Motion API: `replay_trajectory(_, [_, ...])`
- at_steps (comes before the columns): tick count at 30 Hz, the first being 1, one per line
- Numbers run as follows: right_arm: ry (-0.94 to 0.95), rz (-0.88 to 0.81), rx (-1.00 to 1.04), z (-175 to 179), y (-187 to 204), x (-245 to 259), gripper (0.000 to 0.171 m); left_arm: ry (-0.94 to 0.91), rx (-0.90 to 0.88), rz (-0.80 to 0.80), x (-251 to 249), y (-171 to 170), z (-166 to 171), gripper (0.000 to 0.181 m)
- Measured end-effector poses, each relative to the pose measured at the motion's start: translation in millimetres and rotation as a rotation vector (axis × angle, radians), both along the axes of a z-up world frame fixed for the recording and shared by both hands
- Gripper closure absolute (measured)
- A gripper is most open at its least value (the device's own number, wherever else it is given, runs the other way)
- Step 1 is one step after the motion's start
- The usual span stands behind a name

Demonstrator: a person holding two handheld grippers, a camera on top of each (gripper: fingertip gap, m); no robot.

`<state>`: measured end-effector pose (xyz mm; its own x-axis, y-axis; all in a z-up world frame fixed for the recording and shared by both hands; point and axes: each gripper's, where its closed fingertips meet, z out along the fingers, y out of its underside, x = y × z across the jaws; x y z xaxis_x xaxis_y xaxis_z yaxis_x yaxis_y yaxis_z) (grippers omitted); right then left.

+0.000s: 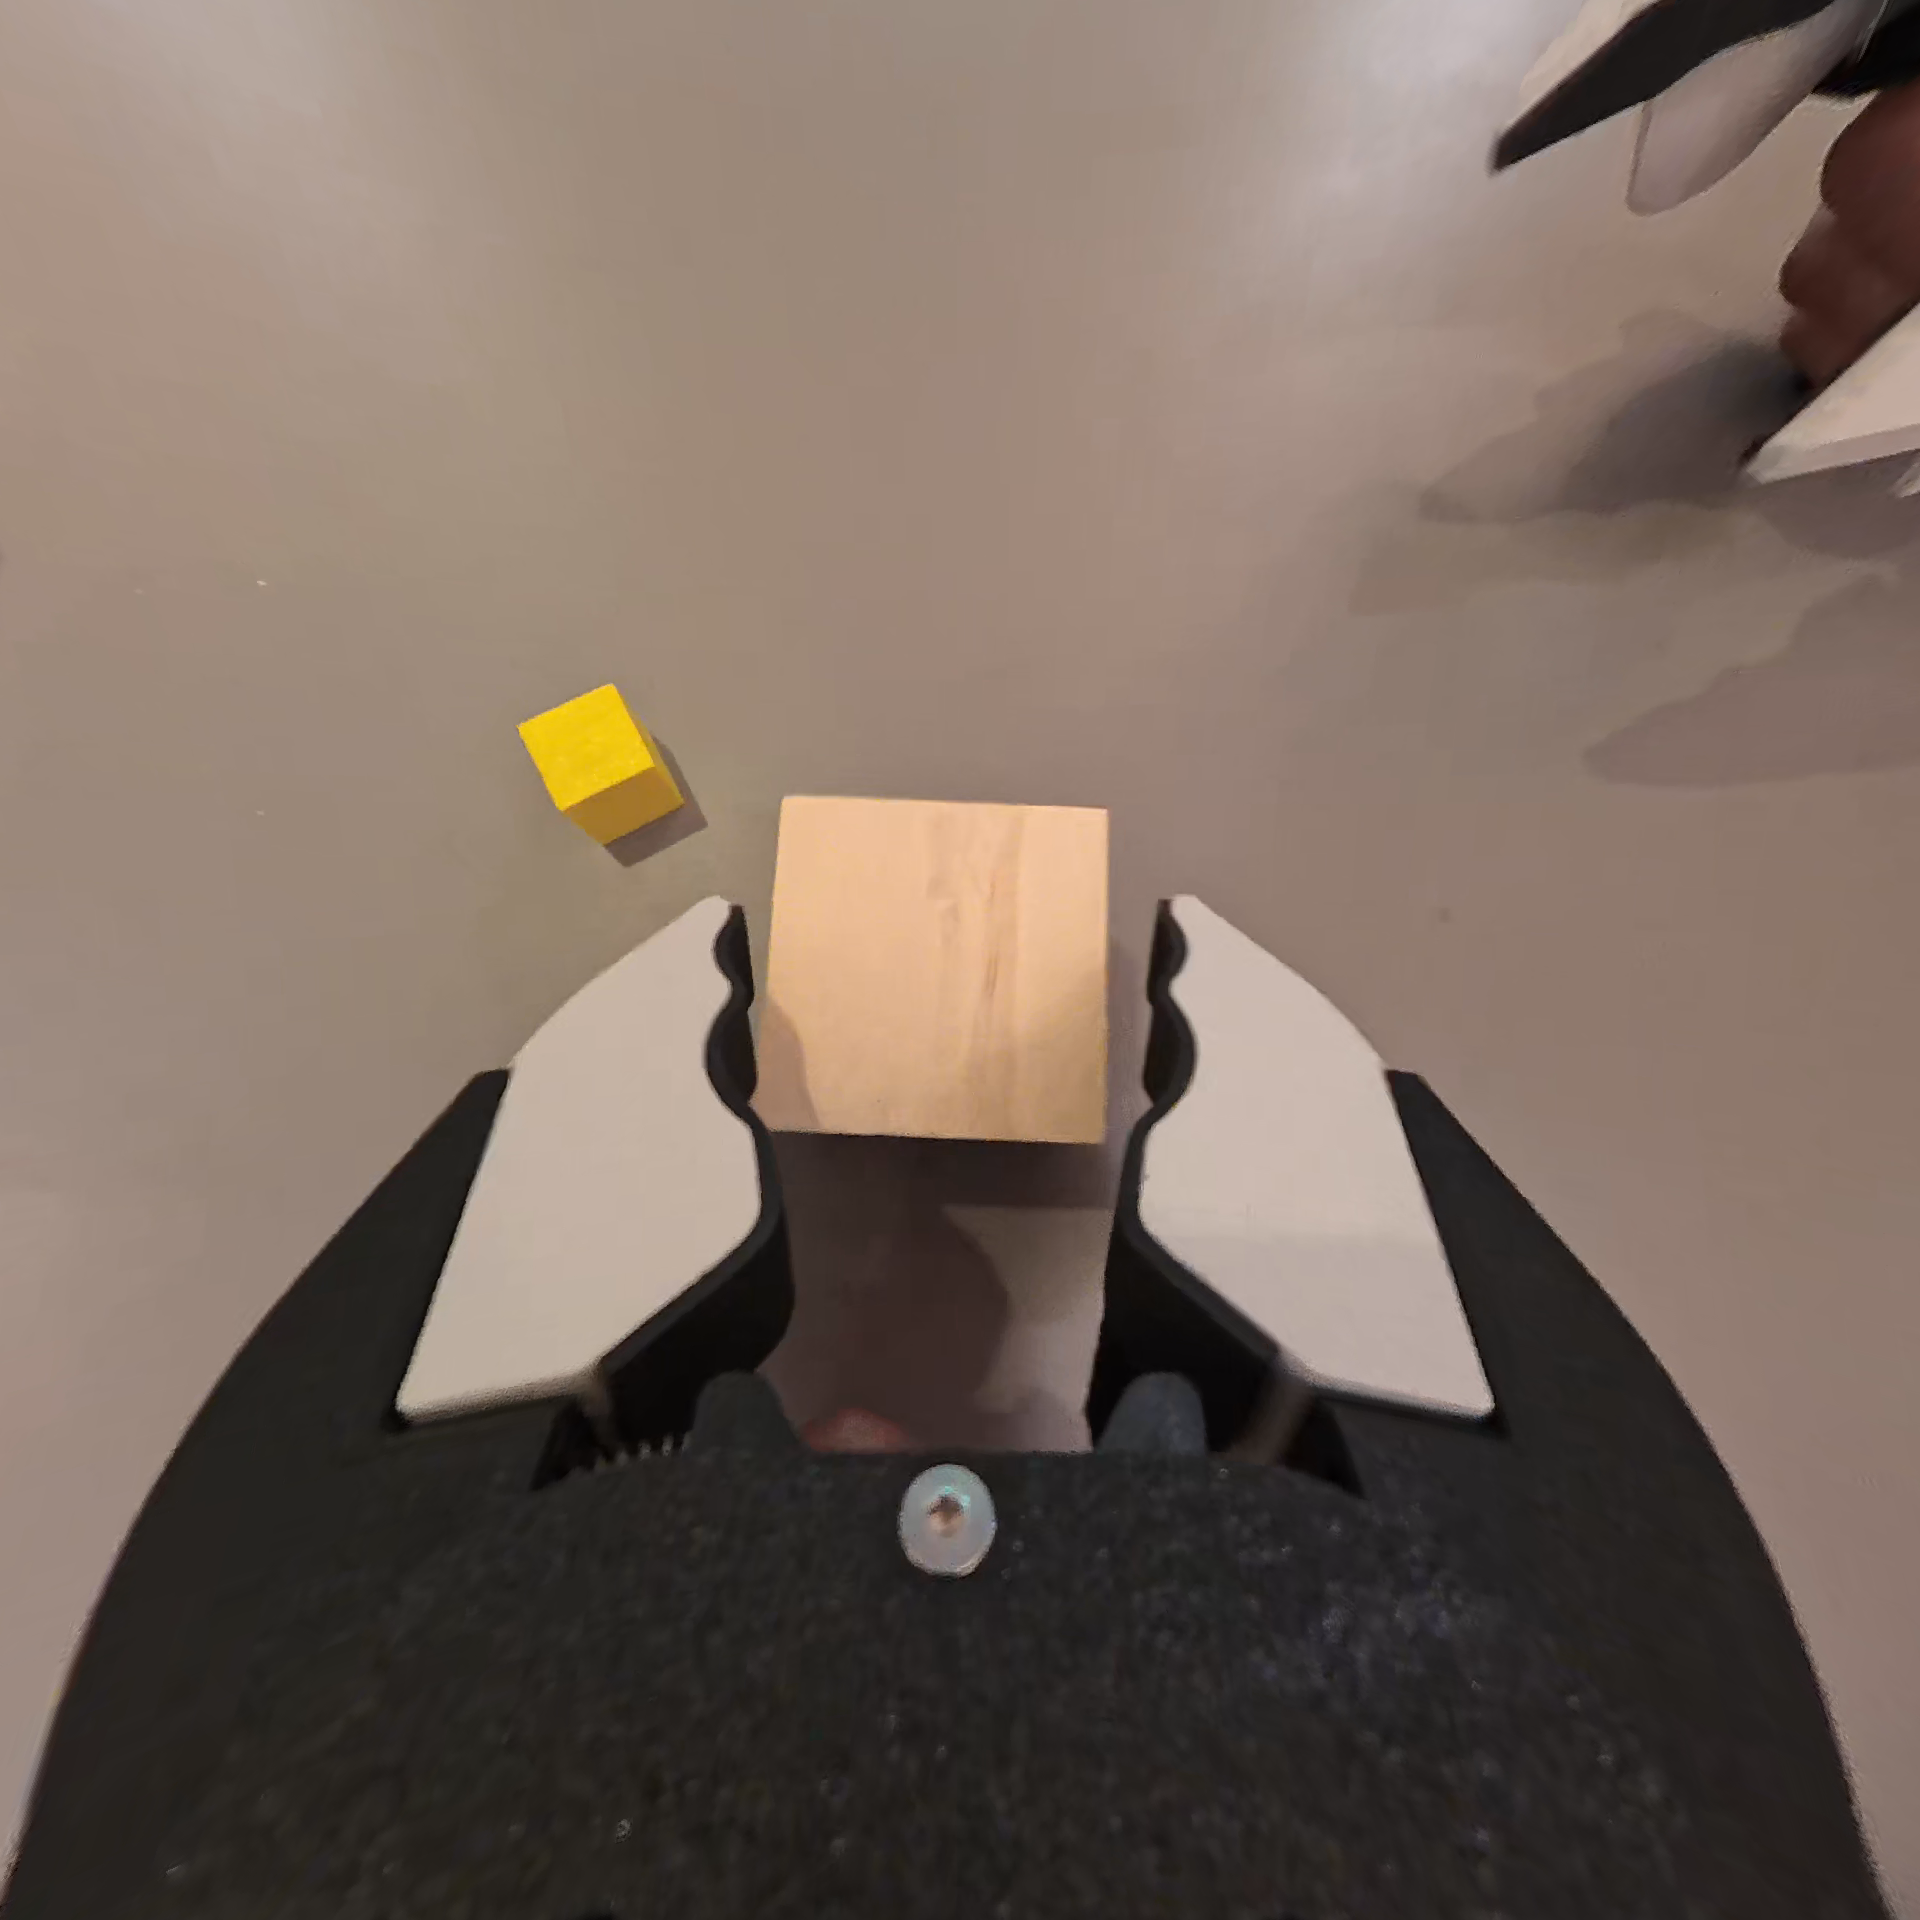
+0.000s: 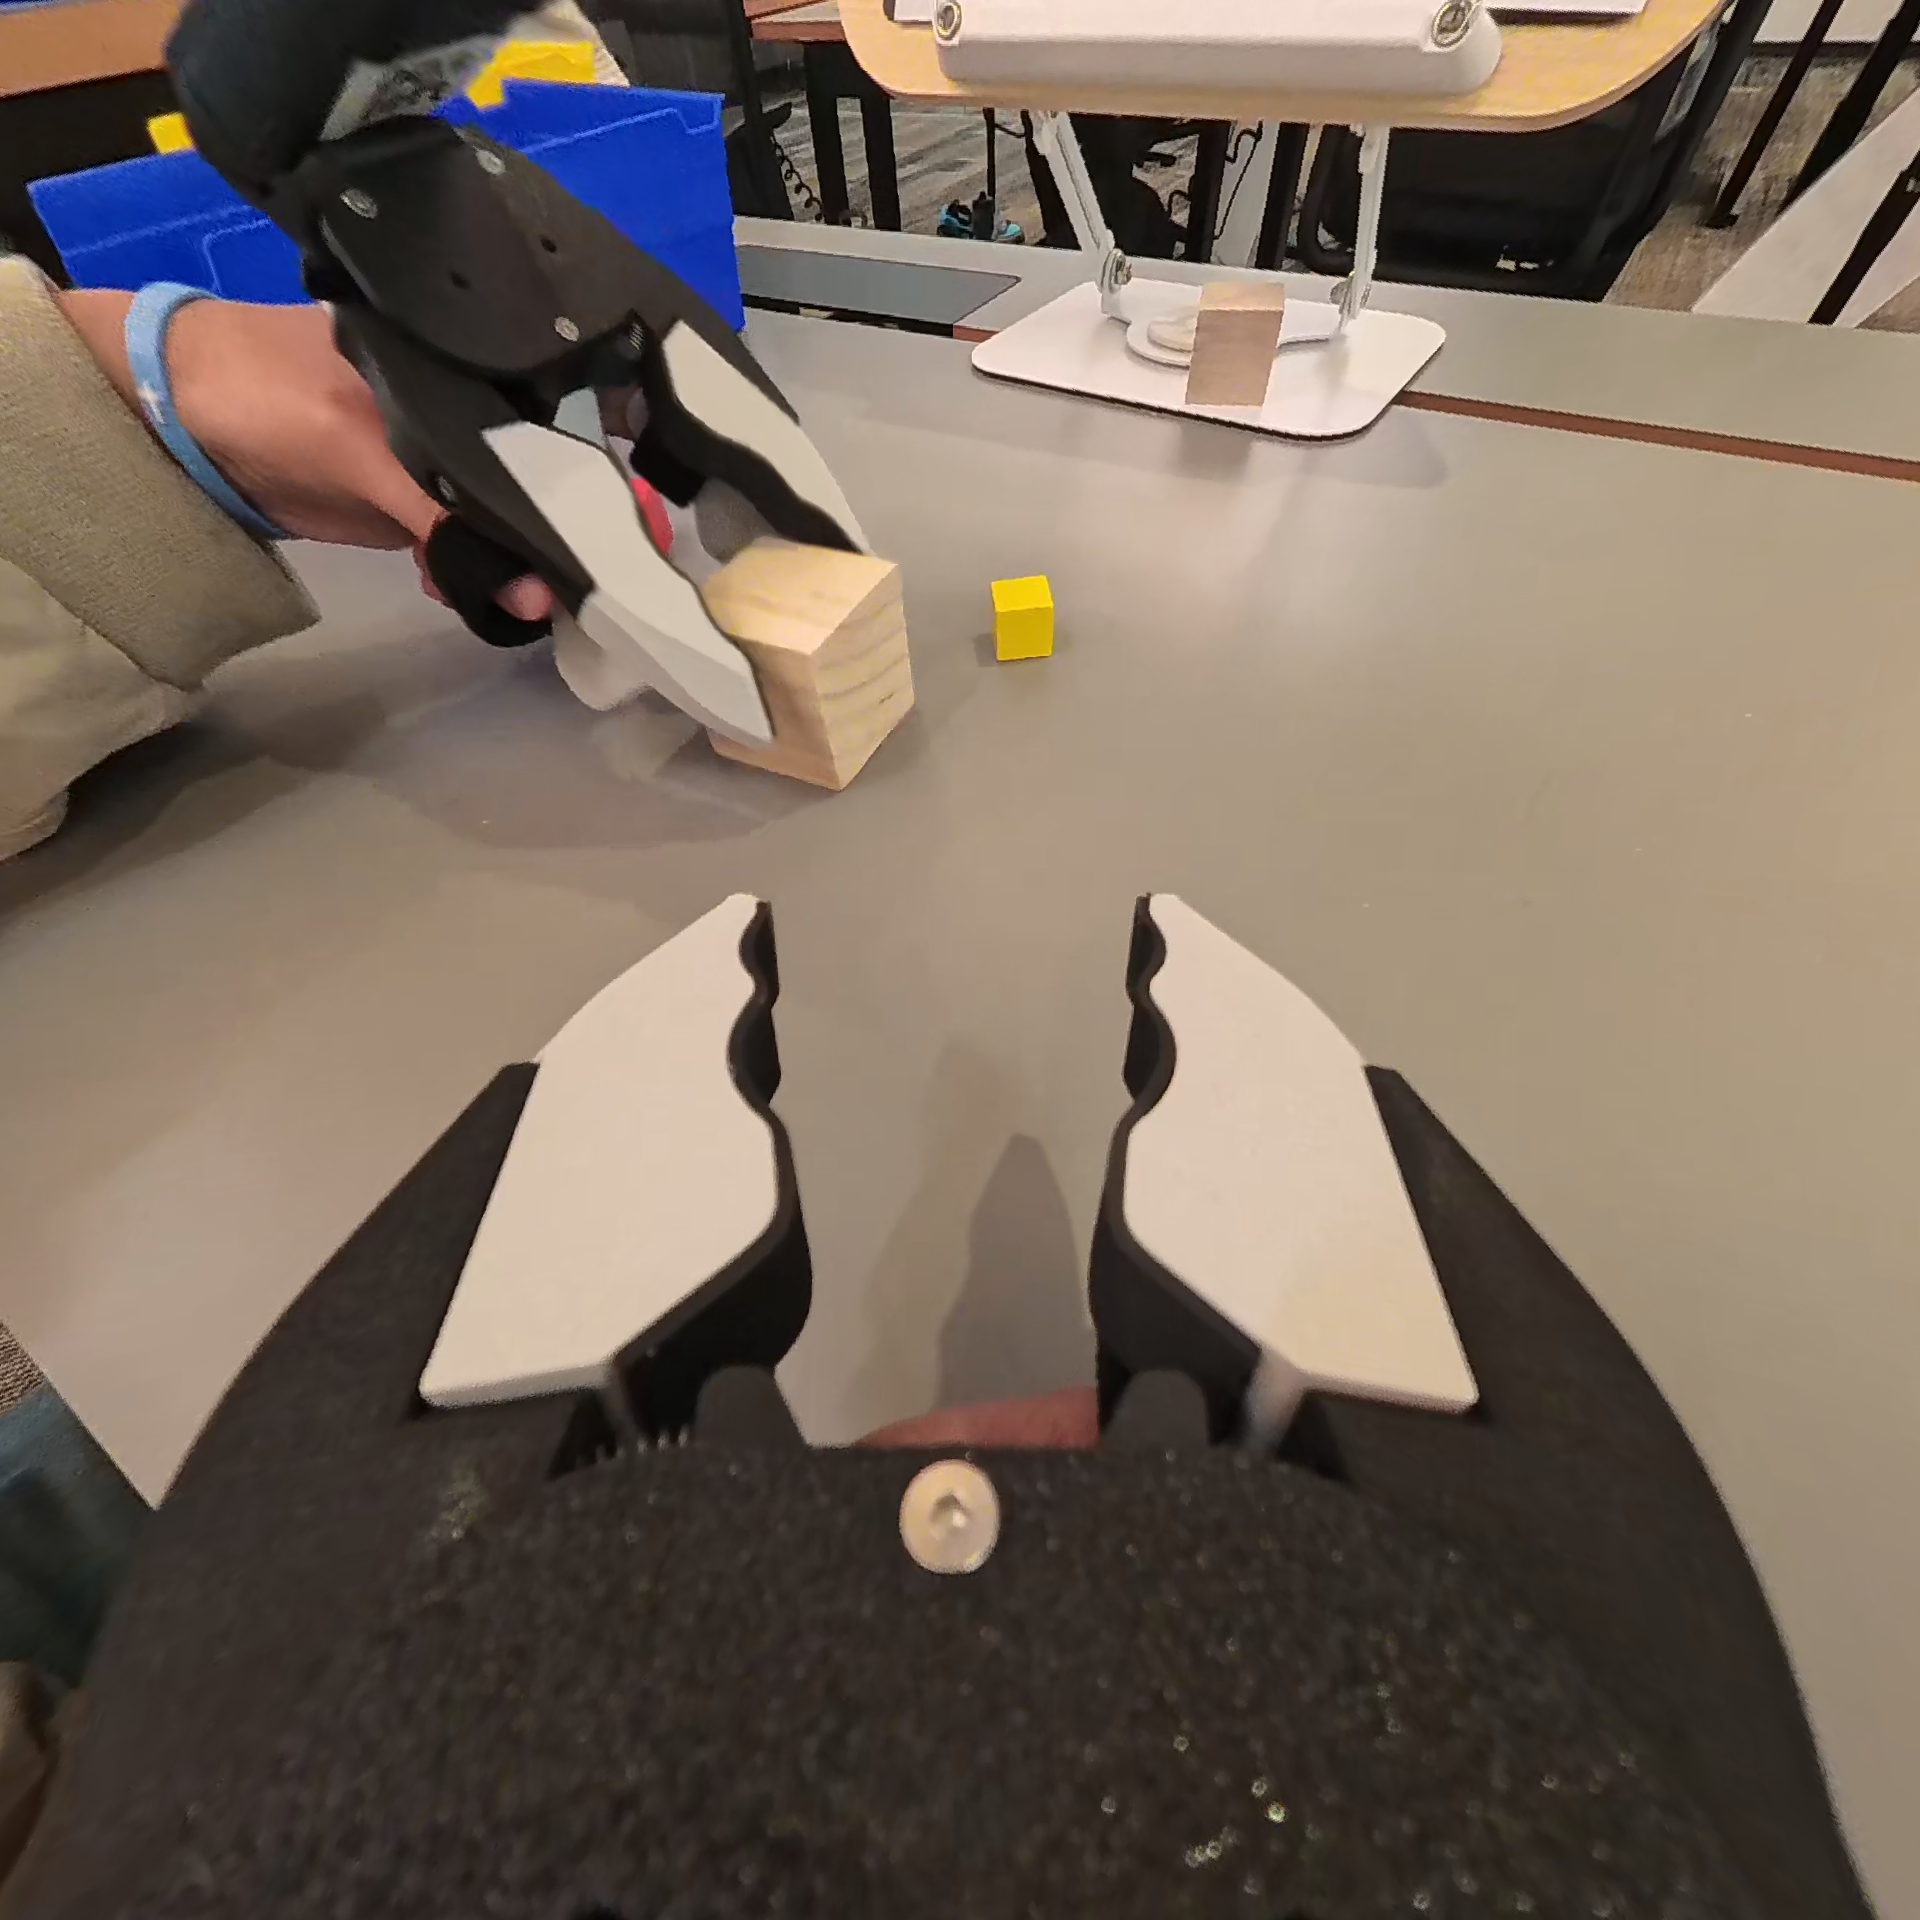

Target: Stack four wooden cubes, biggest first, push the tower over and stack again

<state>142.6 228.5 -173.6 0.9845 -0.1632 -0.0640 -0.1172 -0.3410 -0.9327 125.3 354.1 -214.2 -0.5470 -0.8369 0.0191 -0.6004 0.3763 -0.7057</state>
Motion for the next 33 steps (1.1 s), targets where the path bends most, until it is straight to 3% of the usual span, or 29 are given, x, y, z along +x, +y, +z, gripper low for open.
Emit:
replay_trajectory(5, [0.0,-0.004,-0.001,0,-2,0,0.107,-0.156,-0.035,0.089,-18,-12,52,0.09])
replay_trajectory(9, [-0.001,-0.007,-0.002,0,-2,0,0.106,-0.352,0.004,0.434,-47,-2,88,0.087])
replay_trajectory(14, [-0.012,-0.013,-0.008,-1,-2,0,0.106,-0.532,0.029,0.94,-115,6,69,0.087])
replay_trajectory(16, [-0.016,-0.018,-0.011,-2,-2,1,0.106,-0.587,0.002,1.028,-137,0,59,0.089])
replay_trajectory(18, [-0.019,-0.023,-0.015,-2,-1,1,0.106,-0.664,0.024,1.094,-155,0,72,0.094])
replay_trajectory(21, [-0.01,-0.036,0.015,5,10,8,0.106,-0.706,0.043,1.076,-162,-3,81,0.103])
replay_trajectory(24, [-0.022,-0.046,0.059,30,45,27,0.105,-0.649,-0.01,1.092,-163,0,68,0.1])
replay_trajectory(28, [-0.079,-0.086,0.054,51,128,75,0.1,-0.638,-0.012,1.093,-163,0,67,0.1])
replay_trajectory(33, [-0.056,-0.14,0.029,42,238,134,0.093,-0.606,-0.004,1.07,-158,-2,62,0.1])
